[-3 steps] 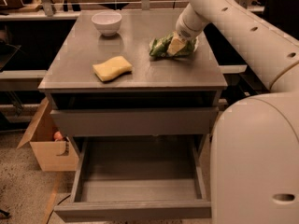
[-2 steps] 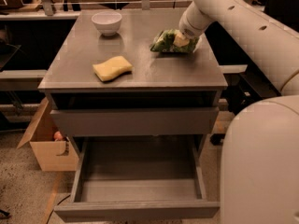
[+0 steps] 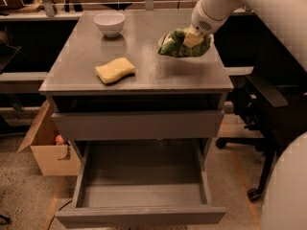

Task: Place green jalapeno chip bag into middle drawer

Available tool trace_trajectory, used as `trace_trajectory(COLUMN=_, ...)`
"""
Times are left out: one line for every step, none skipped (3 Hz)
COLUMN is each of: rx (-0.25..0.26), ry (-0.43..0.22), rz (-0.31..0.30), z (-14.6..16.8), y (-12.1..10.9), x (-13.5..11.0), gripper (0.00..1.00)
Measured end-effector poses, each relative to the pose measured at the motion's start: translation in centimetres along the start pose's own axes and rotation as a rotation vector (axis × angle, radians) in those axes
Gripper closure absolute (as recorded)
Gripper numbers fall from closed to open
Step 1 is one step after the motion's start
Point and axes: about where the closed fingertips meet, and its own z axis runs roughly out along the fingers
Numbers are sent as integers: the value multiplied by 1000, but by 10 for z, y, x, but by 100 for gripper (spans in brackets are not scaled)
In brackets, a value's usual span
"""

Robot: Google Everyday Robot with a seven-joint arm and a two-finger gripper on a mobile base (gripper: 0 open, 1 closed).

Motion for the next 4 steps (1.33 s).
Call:
trace_trajectory(rx=0, ry=0, rz=0, z=0, y=0, x=0, gripper=100)
trace_trajectory(rx=18, ry=5, rz=-17, z=-20, y=18, x=14, gripper=100)
trace_trajectory(rx=32, ry=19, rz=-29, z=-62, y=58, x=37, gripper=100)
trace_trajectory(rx=-9, ry=62, rz=-36, z=-89, y=117, x=66, gripper=100)
